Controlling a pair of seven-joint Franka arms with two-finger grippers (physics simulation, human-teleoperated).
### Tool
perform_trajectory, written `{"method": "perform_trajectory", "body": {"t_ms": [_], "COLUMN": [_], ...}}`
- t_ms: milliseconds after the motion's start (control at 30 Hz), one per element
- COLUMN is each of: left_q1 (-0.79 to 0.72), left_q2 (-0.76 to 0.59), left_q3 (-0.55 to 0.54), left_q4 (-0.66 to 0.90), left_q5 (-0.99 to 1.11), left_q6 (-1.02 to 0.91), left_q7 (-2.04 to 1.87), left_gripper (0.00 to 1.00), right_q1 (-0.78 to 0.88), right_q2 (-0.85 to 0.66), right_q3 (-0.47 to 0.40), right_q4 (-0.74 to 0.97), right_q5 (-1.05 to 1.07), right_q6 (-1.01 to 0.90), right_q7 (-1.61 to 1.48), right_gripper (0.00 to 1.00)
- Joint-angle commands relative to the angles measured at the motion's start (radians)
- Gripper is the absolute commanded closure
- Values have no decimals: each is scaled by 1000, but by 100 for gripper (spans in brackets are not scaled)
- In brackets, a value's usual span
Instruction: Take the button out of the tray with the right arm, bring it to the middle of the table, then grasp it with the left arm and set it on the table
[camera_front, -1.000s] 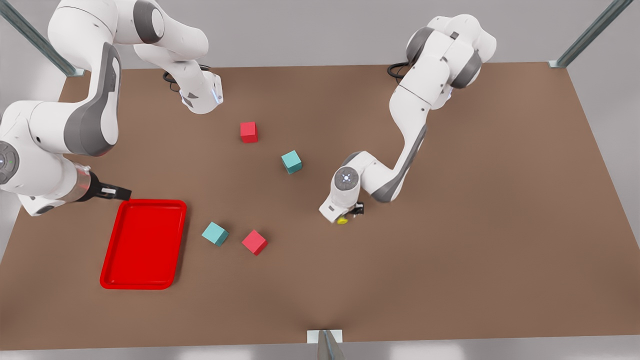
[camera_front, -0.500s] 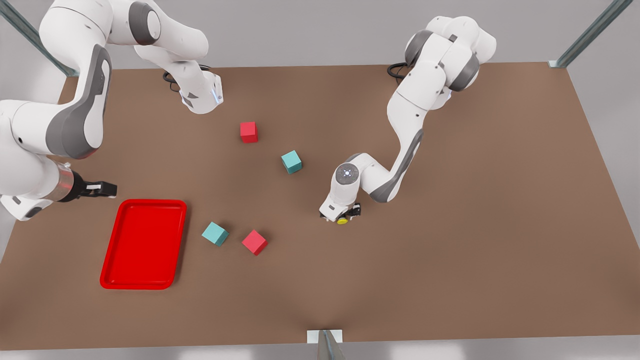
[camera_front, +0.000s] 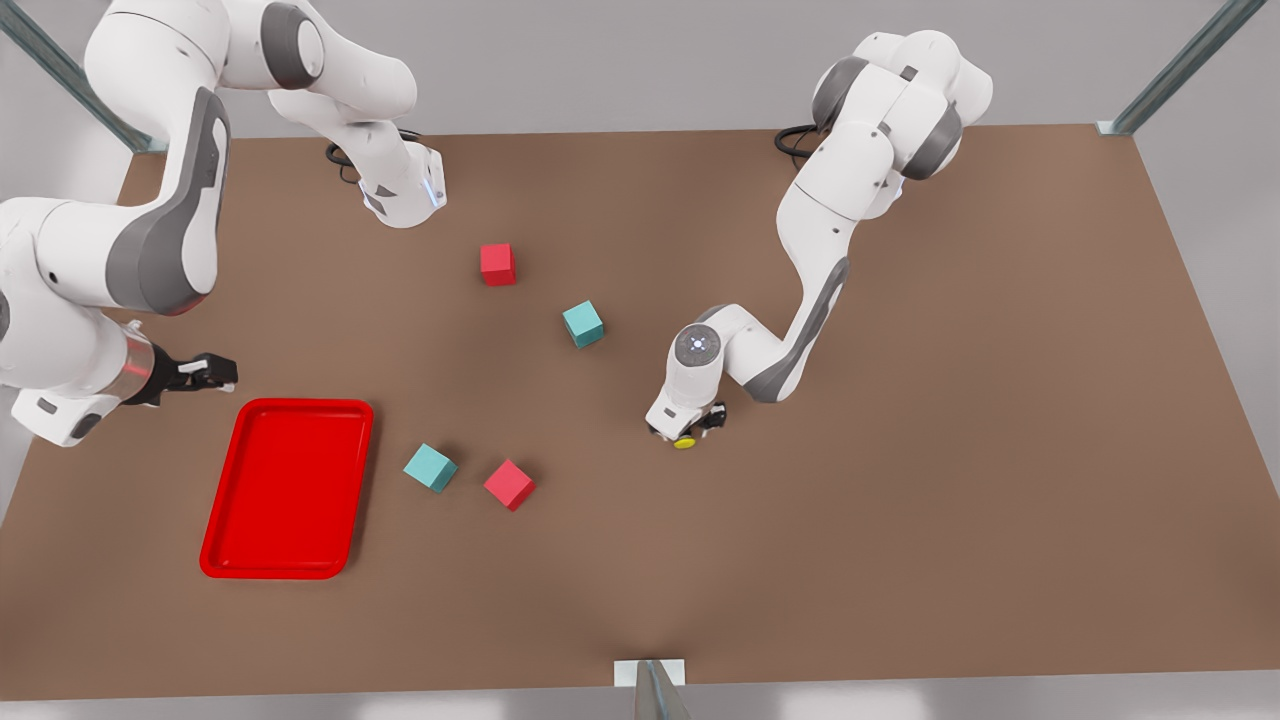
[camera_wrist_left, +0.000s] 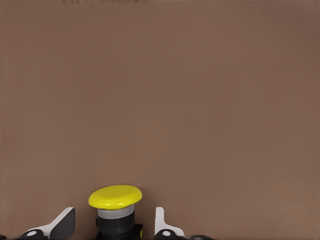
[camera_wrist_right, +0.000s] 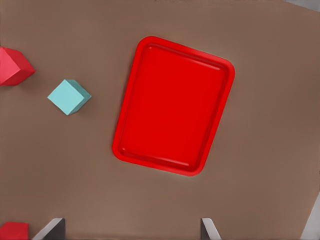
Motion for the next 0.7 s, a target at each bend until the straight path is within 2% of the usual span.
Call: {"method": "perform_trajectory", "body": {"t_ms": [0,67,167,433,567,667], "left_q1": [0,2,11,14,23,23], "left_q2": [-1,-1,0,8,10,3], "left_q3": [0,0,0,0,0,0], "left_q4": [1,1,1,5,5,10], "left_q5": [2,2,2,2,2,3], "left_q6": [1,1,1,1,1,-1], "left_q7": [-51,-51,-51,-51,-51,-48], "left_gripper": [29,44,52,52,52,52], "right_q1": [2,2,3,-1,5,25], "right_q2": [0,0,0,0,-5,-11], "right_q3": [1,-1,-1,-1,4,28], "right_q4": [0,0,0,3,20,21], "right_q5": [-12,-10,-10,-10,-2,-5], "right_q6": [0,3,3,3,127,130], "right_q7": [-127,-128,-127,-132,-128,-130], "right_gripper": [0,0,0,0,0,0]}}
